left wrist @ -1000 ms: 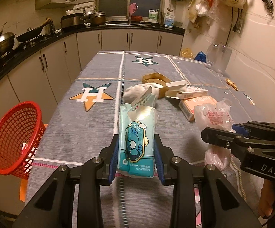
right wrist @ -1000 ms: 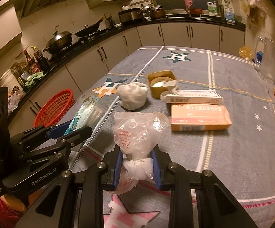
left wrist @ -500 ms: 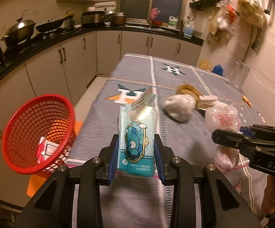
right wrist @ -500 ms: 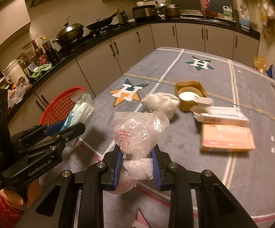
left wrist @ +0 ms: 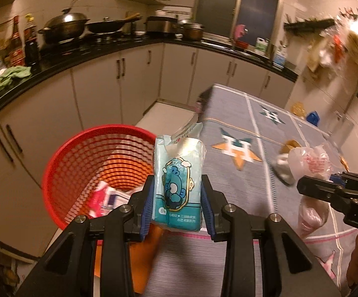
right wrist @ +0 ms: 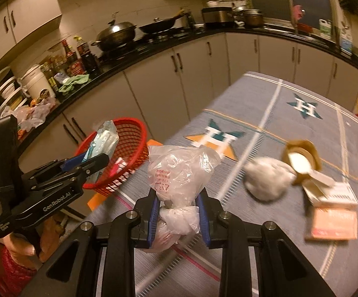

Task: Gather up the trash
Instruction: 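Lift both held items and carry them over the red wastebasket, then open both tools to drop the bag and wipe pack into the wastebasket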

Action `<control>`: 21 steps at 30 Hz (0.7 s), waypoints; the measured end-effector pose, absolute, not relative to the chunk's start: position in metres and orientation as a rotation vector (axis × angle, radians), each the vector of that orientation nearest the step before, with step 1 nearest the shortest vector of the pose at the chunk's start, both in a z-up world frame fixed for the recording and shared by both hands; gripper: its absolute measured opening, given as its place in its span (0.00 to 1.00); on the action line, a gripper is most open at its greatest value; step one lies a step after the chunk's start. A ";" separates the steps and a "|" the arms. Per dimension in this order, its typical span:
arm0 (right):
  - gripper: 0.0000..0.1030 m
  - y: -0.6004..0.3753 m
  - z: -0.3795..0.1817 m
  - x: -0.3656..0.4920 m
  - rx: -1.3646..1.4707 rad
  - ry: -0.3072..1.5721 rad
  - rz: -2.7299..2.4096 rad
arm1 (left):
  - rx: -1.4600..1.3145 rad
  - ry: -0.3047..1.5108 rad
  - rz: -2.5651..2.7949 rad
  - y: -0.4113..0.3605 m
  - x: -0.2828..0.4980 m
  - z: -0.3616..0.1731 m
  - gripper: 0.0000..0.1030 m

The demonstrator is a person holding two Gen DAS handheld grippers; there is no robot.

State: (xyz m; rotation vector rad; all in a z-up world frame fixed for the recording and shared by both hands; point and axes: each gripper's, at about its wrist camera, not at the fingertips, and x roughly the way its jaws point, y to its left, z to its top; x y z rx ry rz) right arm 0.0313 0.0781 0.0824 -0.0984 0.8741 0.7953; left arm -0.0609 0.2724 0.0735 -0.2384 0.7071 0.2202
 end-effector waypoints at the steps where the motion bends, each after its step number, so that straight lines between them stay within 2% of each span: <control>1: 0.30 0.087 0.083 0.033 -0.098 0.877 0.808 | -0.243 0.708 0.231 0.278 -0.061 0.073 0.33; 10: 0.30 0.153 0.083 0.054 -0.109 0.905 0.879 | -0.302 0.720 0.311 0.331 -0.057 0.060 0.33; 21: 0.31 0.226 0.056 0.074 -0.118 0.984 0.951 | -0.342 0.758 0.360 0.366 -0.054 0.038 0.33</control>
